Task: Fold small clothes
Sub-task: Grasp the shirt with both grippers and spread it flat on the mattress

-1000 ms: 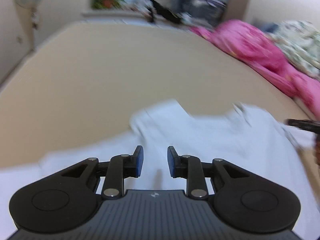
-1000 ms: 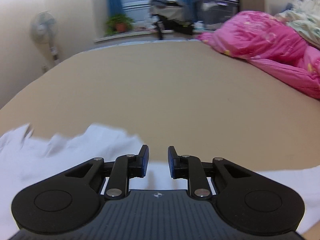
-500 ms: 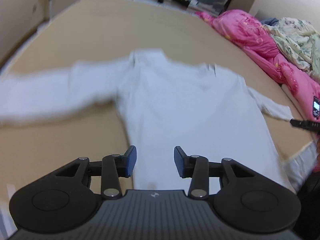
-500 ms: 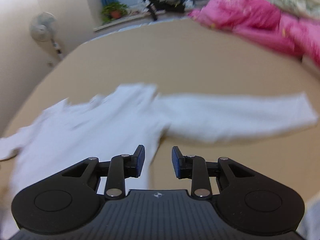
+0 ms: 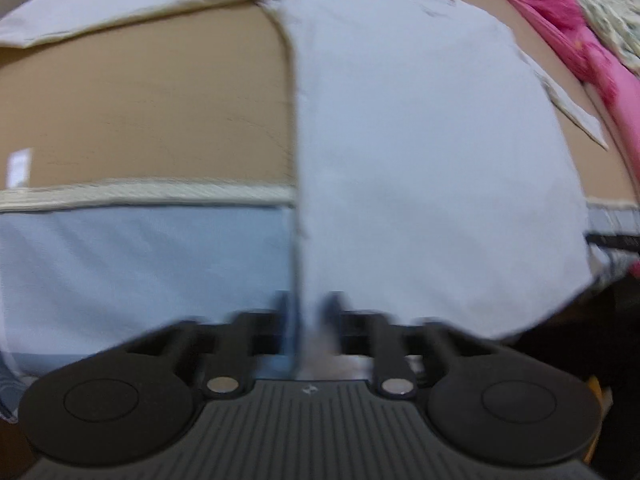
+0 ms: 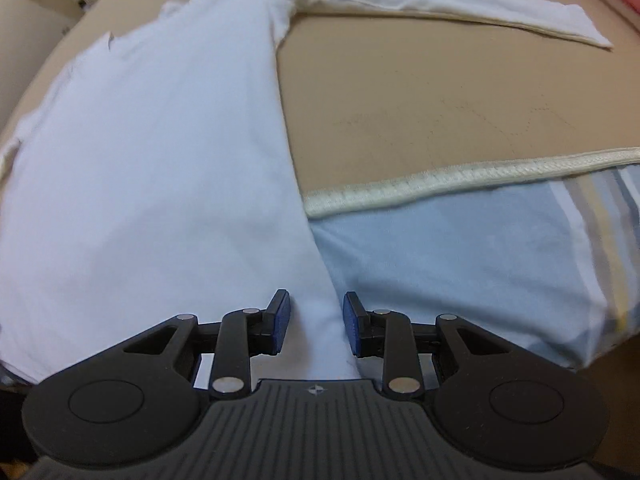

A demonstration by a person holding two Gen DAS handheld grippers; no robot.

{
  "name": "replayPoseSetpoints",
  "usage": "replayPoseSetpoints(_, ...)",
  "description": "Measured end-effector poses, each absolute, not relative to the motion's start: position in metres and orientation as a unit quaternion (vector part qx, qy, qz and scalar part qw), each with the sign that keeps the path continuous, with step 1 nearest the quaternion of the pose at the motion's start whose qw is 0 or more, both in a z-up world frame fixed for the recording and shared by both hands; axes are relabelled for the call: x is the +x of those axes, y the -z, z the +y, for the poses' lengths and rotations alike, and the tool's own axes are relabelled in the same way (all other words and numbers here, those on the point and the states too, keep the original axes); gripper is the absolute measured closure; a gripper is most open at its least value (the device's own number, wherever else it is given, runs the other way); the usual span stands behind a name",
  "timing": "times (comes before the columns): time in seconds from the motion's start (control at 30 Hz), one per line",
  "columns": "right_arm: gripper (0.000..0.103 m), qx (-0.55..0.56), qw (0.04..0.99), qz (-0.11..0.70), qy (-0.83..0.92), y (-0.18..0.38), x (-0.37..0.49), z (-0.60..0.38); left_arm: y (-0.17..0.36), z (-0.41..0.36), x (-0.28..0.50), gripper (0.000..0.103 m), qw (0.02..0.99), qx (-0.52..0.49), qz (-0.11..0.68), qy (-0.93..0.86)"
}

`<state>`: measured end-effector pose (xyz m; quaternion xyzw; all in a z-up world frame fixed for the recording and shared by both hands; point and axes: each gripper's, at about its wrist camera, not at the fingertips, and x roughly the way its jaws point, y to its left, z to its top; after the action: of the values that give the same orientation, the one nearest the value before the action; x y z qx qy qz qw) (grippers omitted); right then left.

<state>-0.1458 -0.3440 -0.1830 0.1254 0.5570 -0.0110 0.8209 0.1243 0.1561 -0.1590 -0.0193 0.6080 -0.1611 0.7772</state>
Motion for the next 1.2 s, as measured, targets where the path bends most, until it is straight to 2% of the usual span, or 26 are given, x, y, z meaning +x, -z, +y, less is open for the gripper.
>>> replayPoseSetpoints(0.03,0.096,0.125,0.823,0.554,0.011,0.181,-0.149,-0.343,0.157,0.153,0.121,0.099,0.782,-0.009,0.601,0.165)
replayPoseSetpoints(0.07,0.098,0.134,0.823,0.551,0.007,0.178,-0.152,-0.345,0.152,0.15,0.118,0.1,0.79,0.004,0.59,0.167)
replayPoseSetpoints(0.17,0.099,0.191,0.837,0.512,0.017,0.159,-0.167,-0.361,0.135,0.163,0.12,0.1,0.81,-0.046,0.561,0.162)
replayPoseSetpoints(0.23,0.099,0.208,0.845,0.492,0.025,0.149,-0.179,-0.369,0.136,0.173,0.115,0.1,0.807,-0.056,0.573,0.129)
replayPoseSetpoints(0.43,0.098,0.171,0.809,0.559,0.063,0.173,-0.17,-0.364,0.152,0.162,0.116,0.098,0.786,-0.012,0.605,0.127)
replayPoseSetpoints(0.5,0.093,0.156,0.821,0.54,0.094,0.164,-0.169,-0.367,0.138,0.157,0.111,0.092,0.807,-0.015,0.571,0.153)
replayPoseSetpoints(0.57,0.092,0.156,0.85,0.492,0.101,0.145,-0.171,-0.368,0.124,0.151,0.103,0.081,0.825,-0.017,0.535,0.183)
replayPoseSetpoints(0.67,0.089,0.15,0.884,0.442,0.027,0.13,-0.168,-0.356,0.132,0.137,0.096,0.075,0.813,0.003,0.546,0.201)
replayPoseSetpoints(0.77,0.08,0.106,0.858,0.502,-0.031,0.152,-0.152,-0.33,0.169,0.121,0.092,0.069,0.775,0.089,0.604,0.166)
replayPoseSetpoints(0.83,0.08,0.063,0.827,0.558,-0.019,0.175,-0.142,-0.318,0.163,0.115,0.091,0.069,0.783,0.098,0.589,0.173)
replayPoseSetpoints(0.9,0.079,0.079,0.84,0.537,-0.017,0.164,-0.136,-0.32,0.147,0.118,0.091,0.064,0.808,0.06,0.556,0.186)
replayPoseSetpoints(0.97,0.076,0.102,0.858,0.502,-0.028,0.149,-0.135,-0.326,0.141,0.123,0.093,0.048,0.819,0.04,0.543,0.183)
replayPoseSetpoints(1.0,0.075,0.097,0.855,0.508,-0.024,0.152,-0.131,-0.326,0.146,0.122,0.094,0.044,0.814,0.054,0.553,0.17)
replayPoseSetpoints(1.1,0.075,0.054,0.837,0.545,-0.01,0.167,-0.119,-0.317,0.168,0.111,0.093,0.044,0.791,0.112,0.586,0.135)
replayPoseSetpoints(1.2,0.075,0.06,0.866,0.496,-0.022,0.144,-0.11,-0.316,0.14,0.12,0.089,0.044,0.838,0.061,0.521,0.154)
